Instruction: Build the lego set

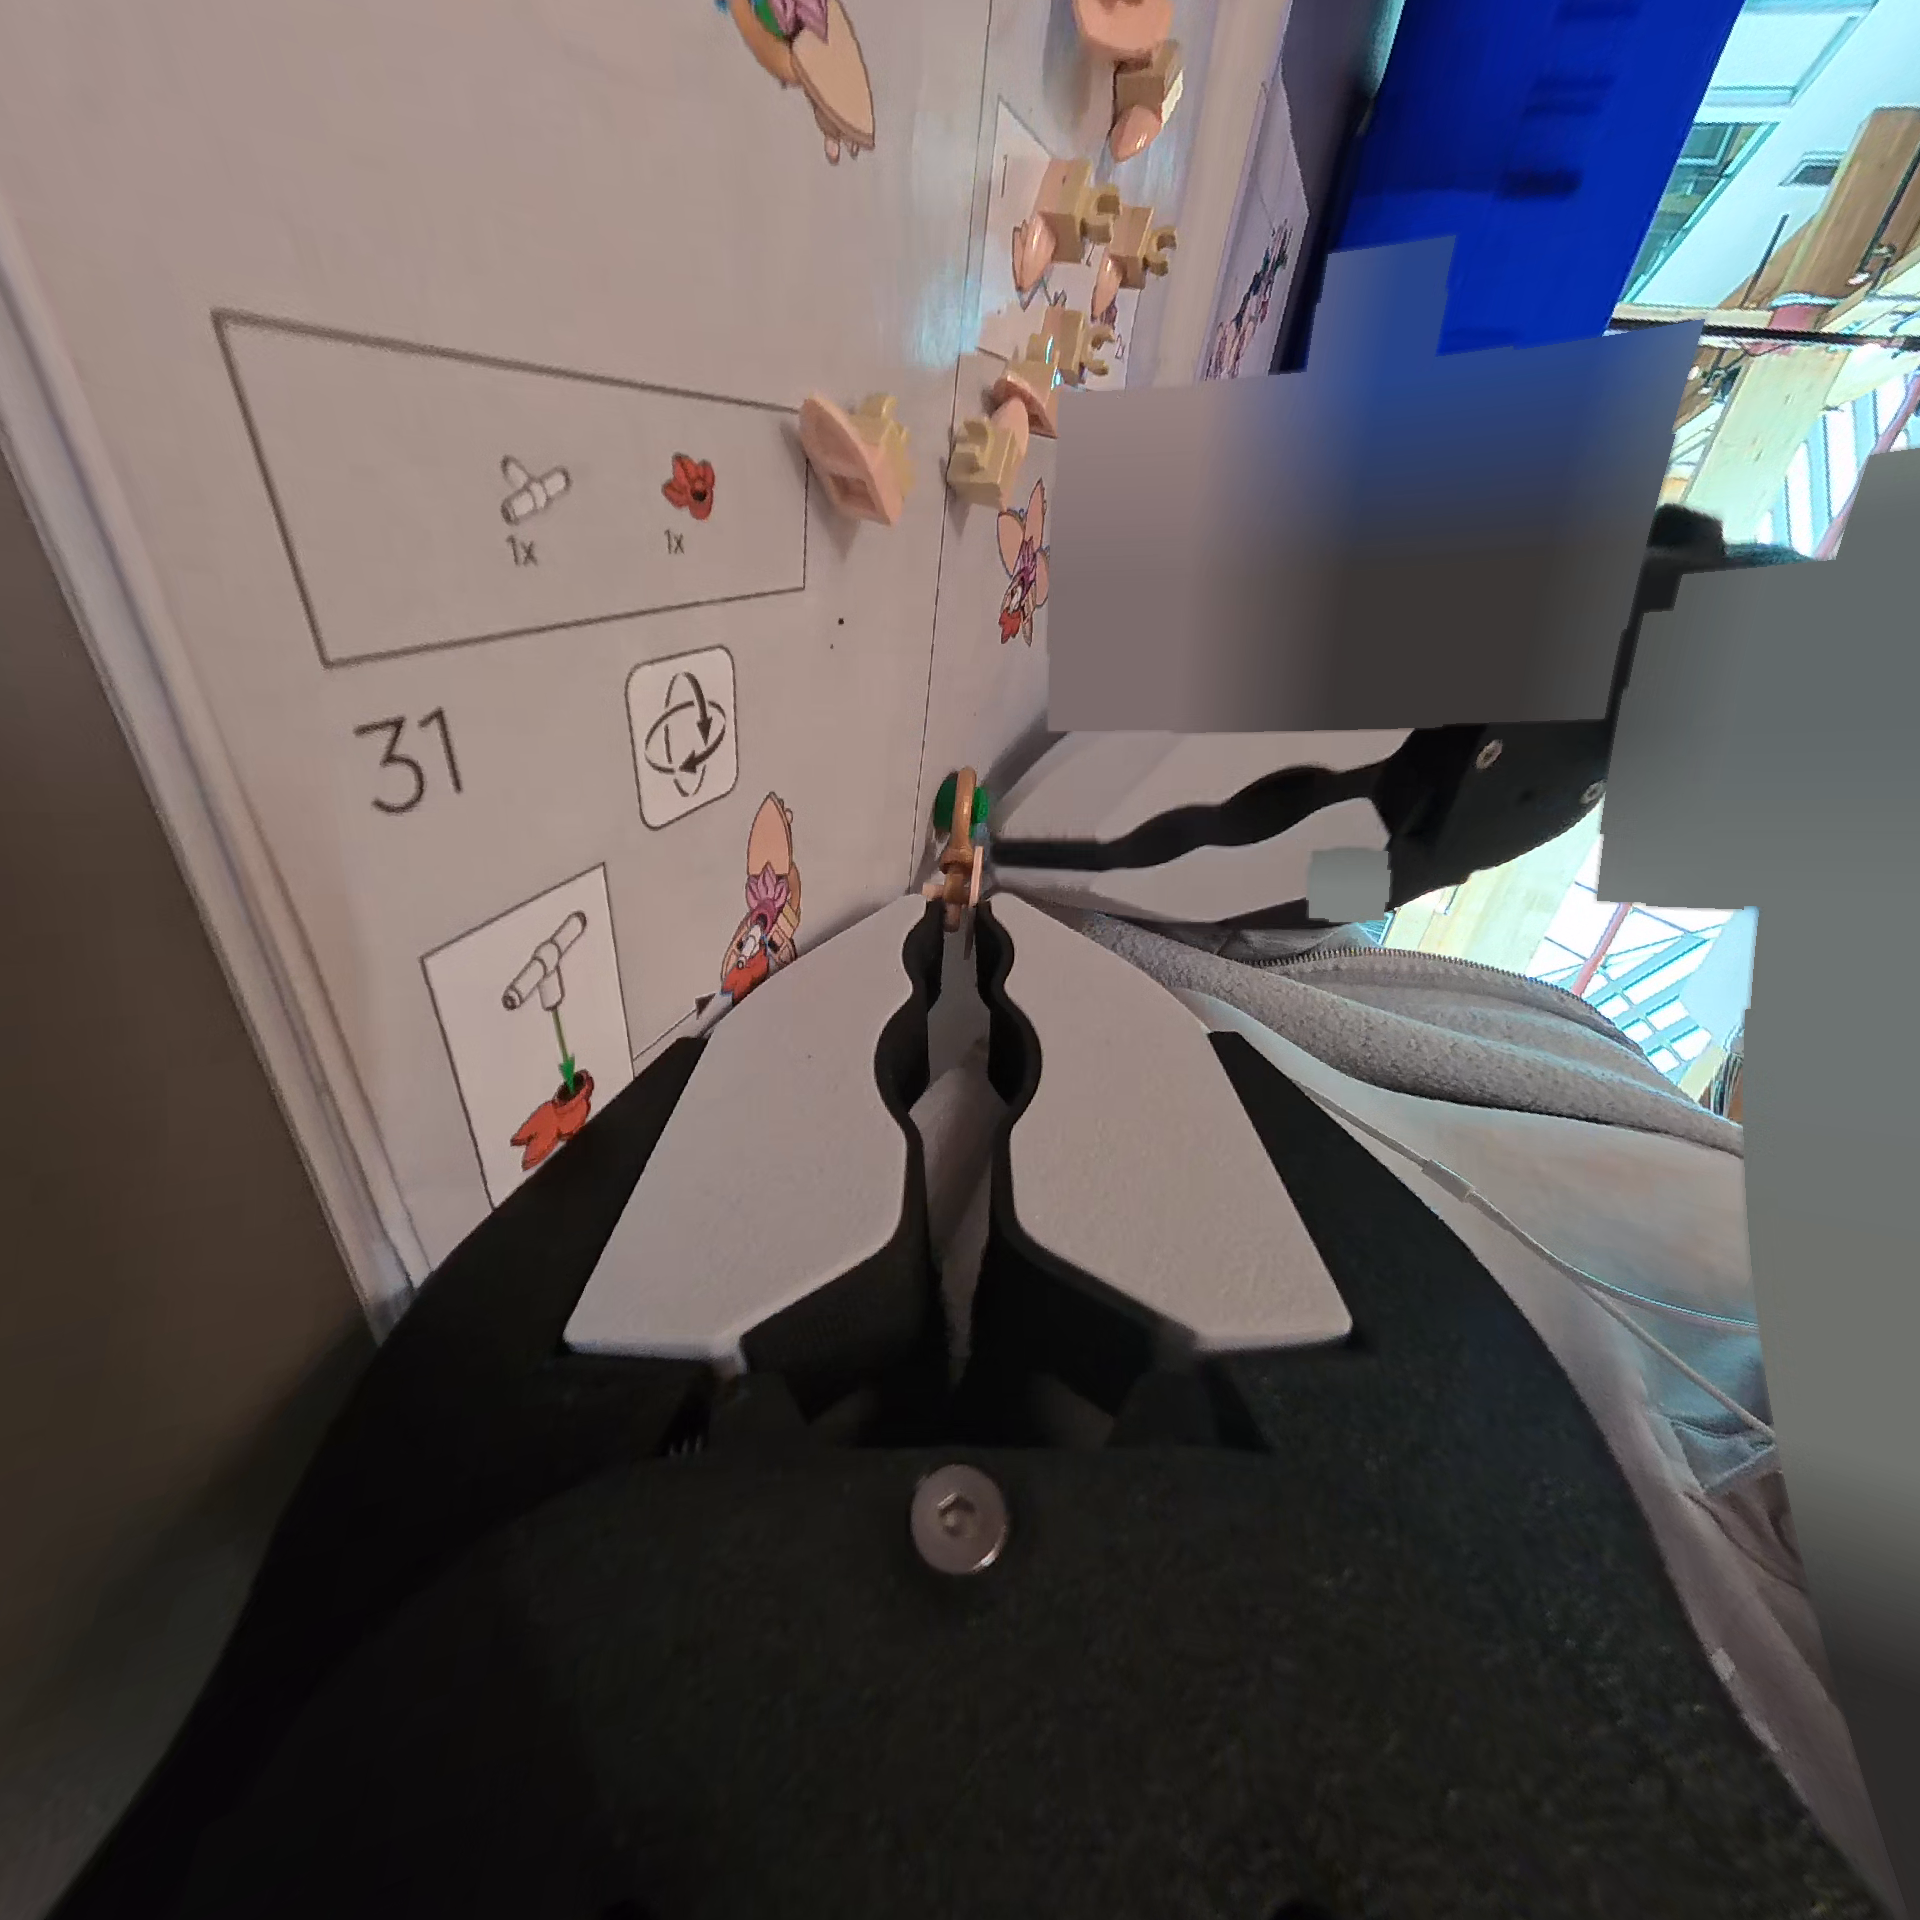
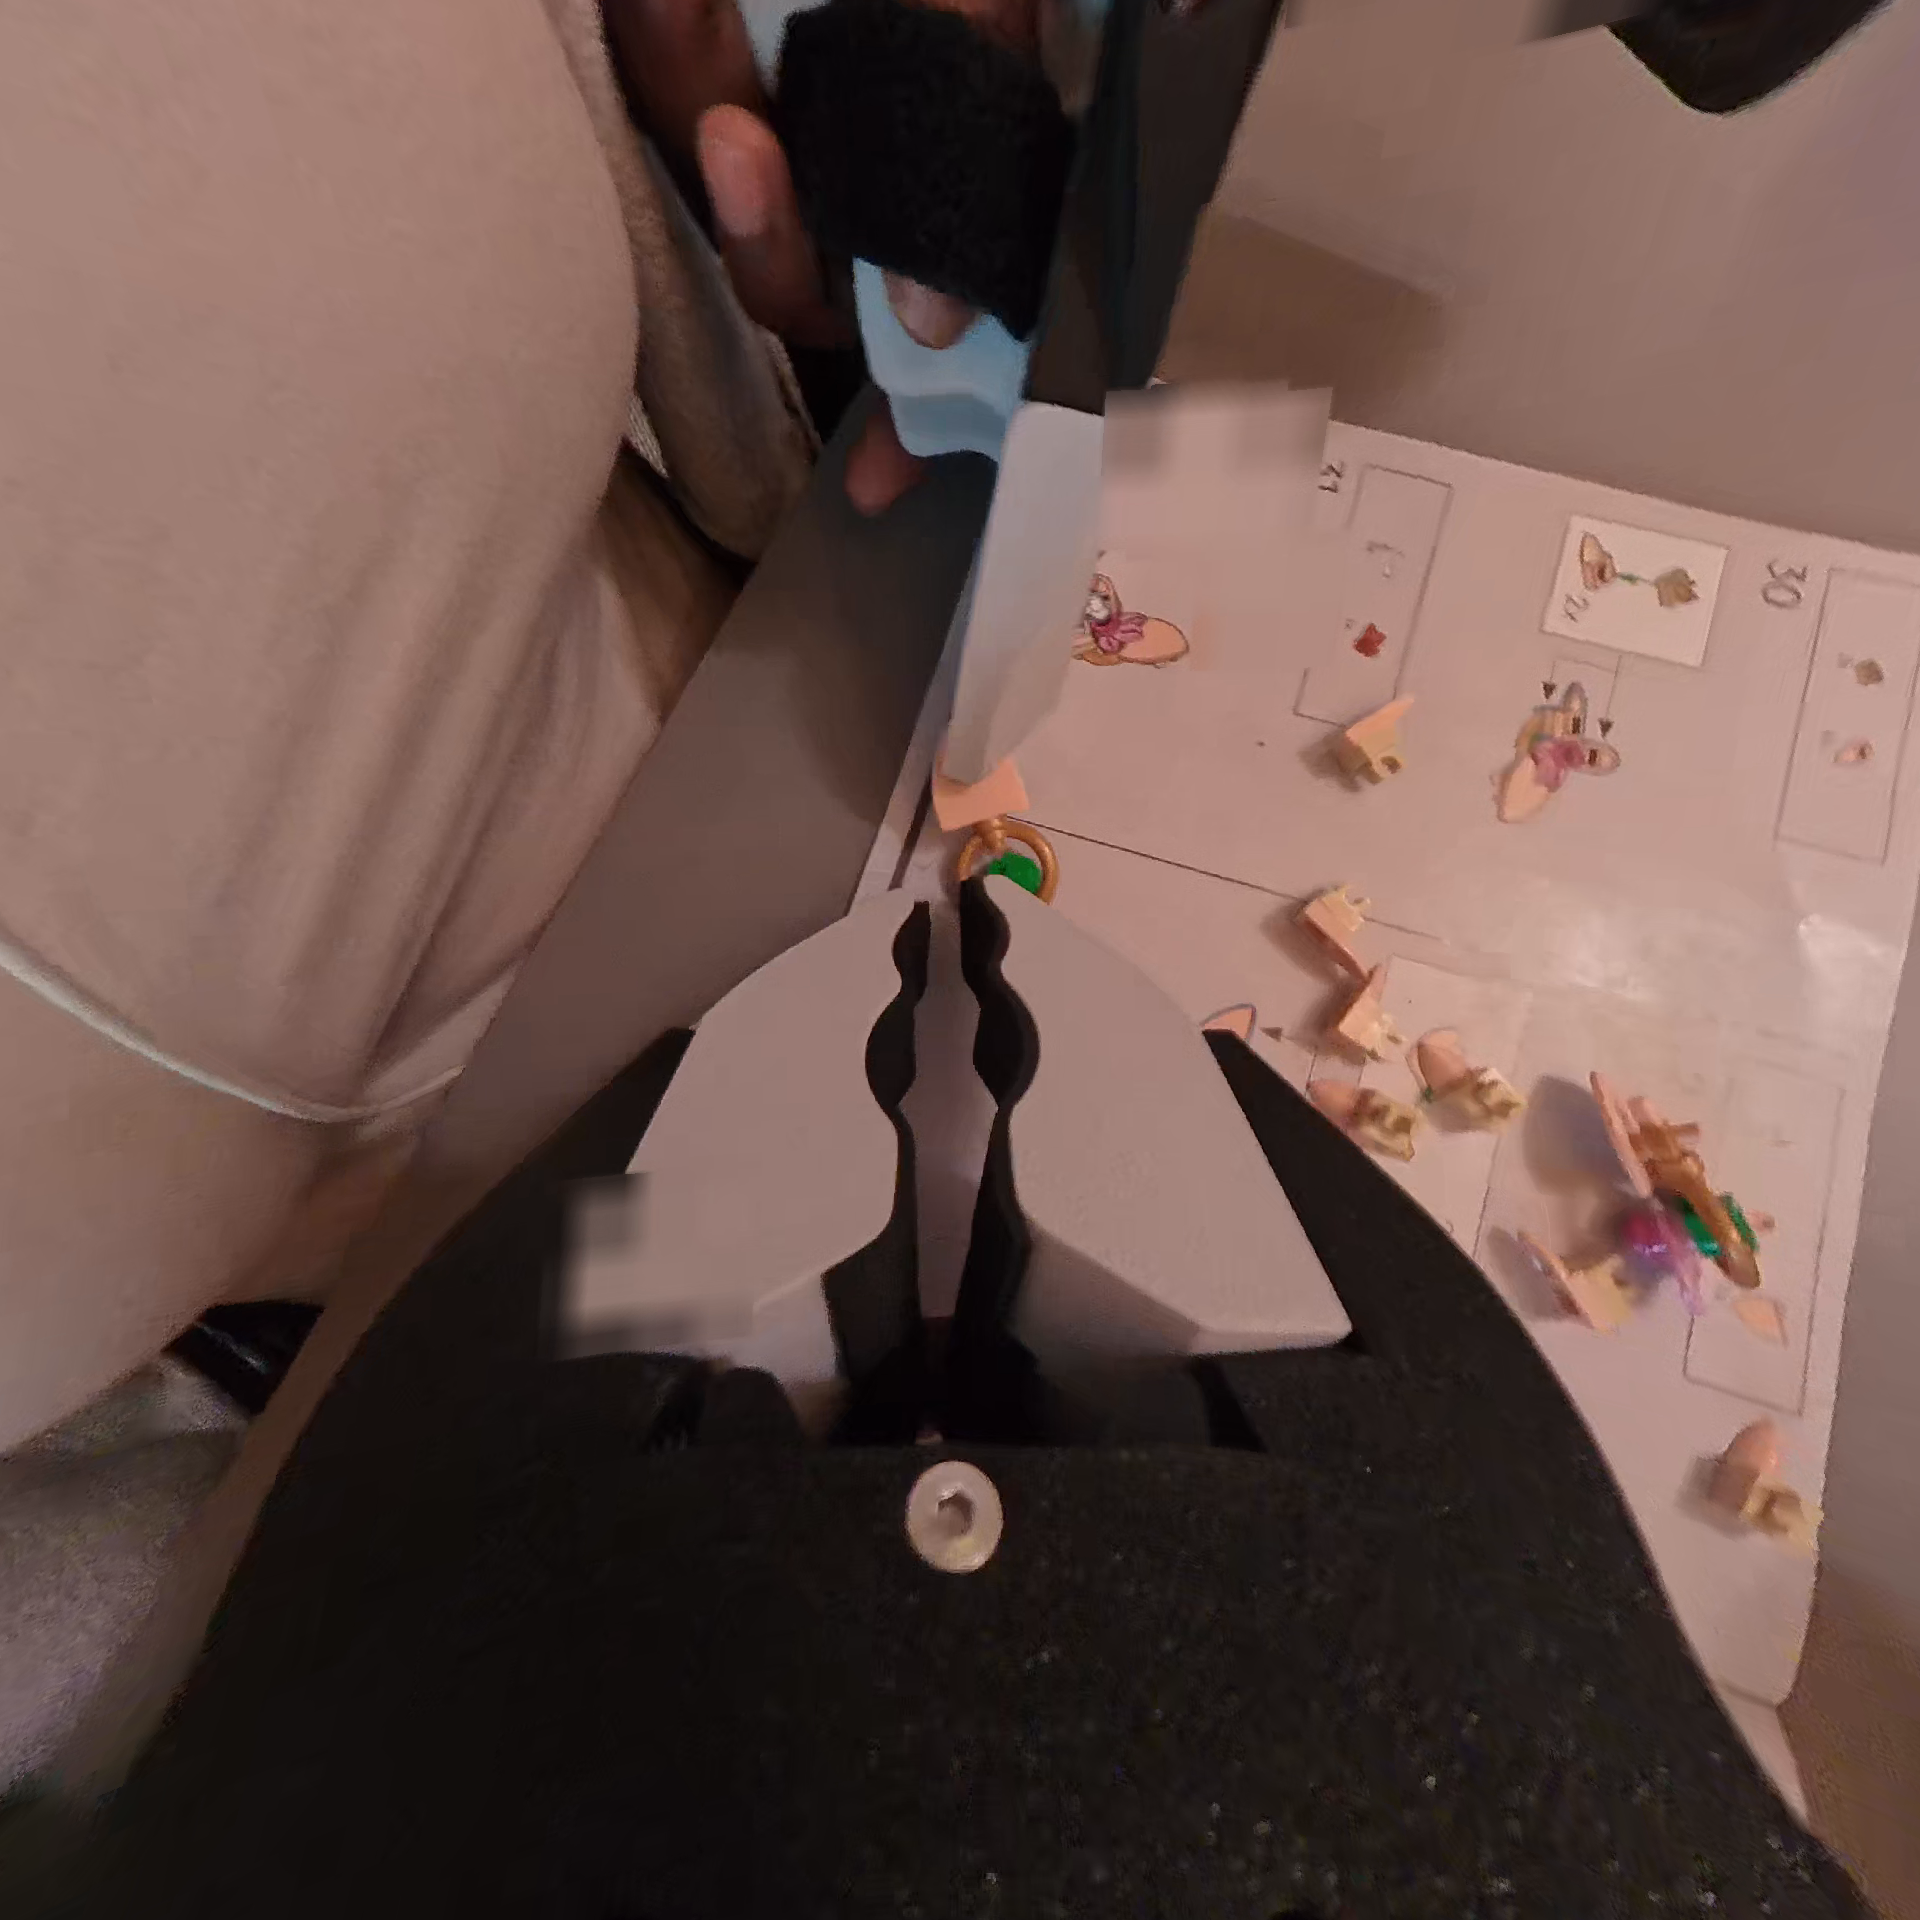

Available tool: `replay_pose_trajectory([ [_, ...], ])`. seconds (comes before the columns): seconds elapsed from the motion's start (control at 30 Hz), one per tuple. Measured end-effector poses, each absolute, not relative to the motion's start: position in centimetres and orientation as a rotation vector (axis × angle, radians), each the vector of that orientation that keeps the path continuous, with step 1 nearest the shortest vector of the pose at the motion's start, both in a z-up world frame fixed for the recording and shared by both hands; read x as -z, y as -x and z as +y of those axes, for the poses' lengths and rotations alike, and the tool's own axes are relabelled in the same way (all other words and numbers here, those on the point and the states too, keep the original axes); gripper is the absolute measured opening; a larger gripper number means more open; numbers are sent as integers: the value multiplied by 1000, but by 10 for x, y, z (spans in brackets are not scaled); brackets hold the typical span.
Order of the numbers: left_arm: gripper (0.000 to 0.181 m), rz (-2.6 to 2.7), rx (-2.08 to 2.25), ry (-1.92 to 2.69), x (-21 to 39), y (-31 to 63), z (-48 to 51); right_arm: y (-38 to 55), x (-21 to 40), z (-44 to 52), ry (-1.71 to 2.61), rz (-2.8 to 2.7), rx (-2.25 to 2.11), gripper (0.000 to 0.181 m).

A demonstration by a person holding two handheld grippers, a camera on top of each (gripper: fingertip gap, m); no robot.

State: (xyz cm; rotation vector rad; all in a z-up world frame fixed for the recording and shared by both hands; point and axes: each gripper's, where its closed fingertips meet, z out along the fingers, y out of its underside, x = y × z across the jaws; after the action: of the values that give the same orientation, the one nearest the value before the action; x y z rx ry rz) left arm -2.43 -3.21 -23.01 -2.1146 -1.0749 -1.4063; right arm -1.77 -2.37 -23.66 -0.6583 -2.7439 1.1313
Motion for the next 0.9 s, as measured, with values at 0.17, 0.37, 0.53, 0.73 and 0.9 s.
replay_pose_trajectory([
  [0.17, 5, -1072, 1405, 2109, 230, 23, -32, 17, 240, -25, 766, -2773, -1153, 9],
  [0.37, 5, -1074, 1400, 2104, 230, 24, -33, 15, 236, -34, 823, -2770, -1257, 15],
  [0.53, 5, -1085, 1394, 2100, 230, 25, -35, 17, 232, -25, 725, -2744, -1202, 9],
  [0.73, 5, -1092, 1415, 2081, 230, 25, -34, 28, 220, -19, 187, -2700, -1038, 8],
  [0.9, 5, -1084, 1419, 2046, 229, 26, -32, 30, 225, -22, -195, -2829, -940, 18],
])
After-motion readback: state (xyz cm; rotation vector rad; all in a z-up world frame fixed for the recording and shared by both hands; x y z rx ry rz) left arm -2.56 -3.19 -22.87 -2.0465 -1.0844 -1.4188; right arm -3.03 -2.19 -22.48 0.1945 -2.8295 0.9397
